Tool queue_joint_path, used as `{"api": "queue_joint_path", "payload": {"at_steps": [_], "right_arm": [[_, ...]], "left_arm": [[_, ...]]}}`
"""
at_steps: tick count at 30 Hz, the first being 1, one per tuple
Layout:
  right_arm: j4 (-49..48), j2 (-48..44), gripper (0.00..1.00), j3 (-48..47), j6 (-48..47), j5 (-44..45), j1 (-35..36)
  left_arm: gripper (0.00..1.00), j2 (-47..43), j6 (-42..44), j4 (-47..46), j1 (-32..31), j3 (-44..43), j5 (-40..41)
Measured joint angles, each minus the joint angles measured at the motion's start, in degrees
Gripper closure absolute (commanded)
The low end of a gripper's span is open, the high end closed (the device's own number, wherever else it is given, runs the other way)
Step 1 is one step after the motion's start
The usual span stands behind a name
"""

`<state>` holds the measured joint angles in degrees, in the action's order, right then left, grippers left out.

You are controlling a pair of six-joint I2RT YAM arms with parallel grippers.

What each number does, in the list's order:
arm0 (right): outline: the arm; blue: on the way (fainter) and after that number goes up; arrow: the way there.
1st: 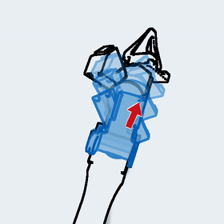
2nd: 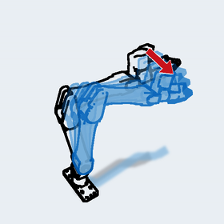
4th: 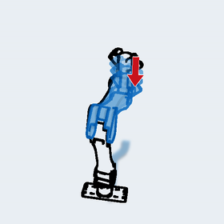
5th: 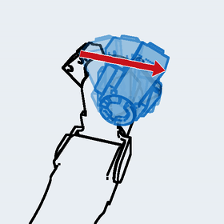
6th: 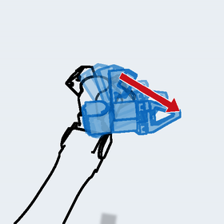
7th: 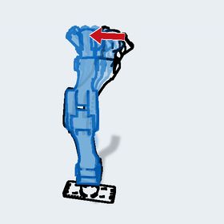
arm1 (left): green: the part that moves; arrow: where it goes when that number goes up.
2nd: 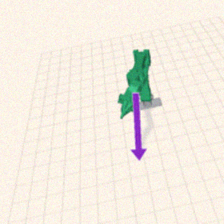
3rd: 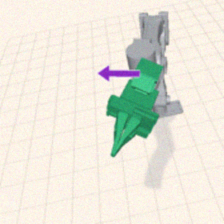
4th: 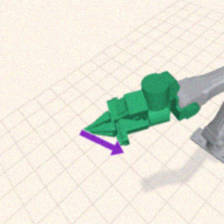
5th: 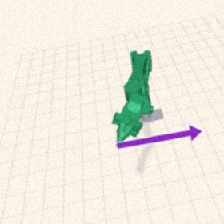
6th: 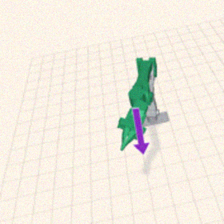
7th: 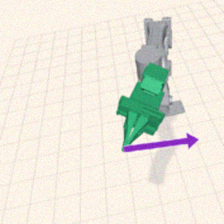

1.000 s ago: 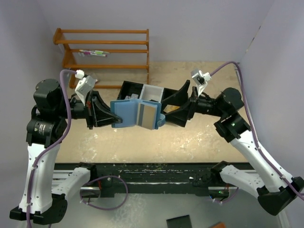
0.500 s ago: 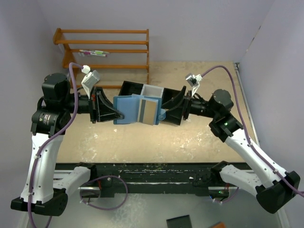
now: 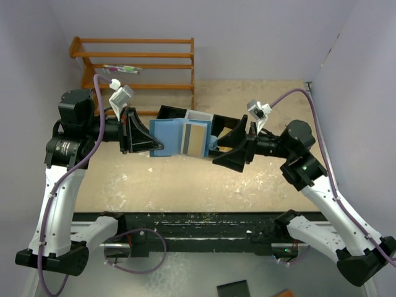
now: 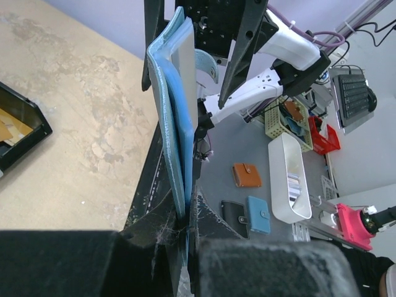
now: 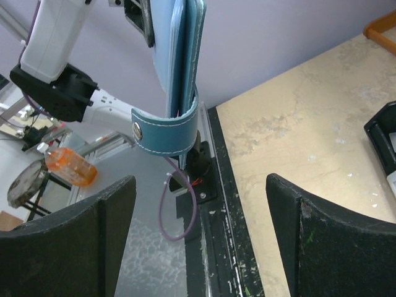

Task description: Take the credit cards out of the card holder

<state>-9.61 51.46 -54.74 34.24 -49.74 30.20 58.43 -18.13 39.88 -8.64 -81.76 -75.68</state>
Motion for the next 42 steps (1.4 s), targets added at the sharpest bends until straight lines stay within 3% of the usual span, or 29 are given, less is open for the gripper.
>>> {"api": "queue_joint_path", "payload": {"at_steps": [11, 22, 42], "right_arm": [[-0.3, -1.4, 0.18, 0.0, 0.3, -1.1, 0.0], [-7.7, -1.8, 0.19, 1.4, 5.5, -2.0, 0.0], [-14.9, 4.1, 0.27, 1.4, 9.6, 0.8, 3.6]], "left_arm": [[1.0, 0.3, -0.9, 0.0, 0.0, 0.0, -1.2], [1.0, -0.5, -0.7, 0.2, 0.0, 0.0, -2.5], [1.0, -1.0, -1.0, 0.1, 0.0, 0.0, -4.9]]}}
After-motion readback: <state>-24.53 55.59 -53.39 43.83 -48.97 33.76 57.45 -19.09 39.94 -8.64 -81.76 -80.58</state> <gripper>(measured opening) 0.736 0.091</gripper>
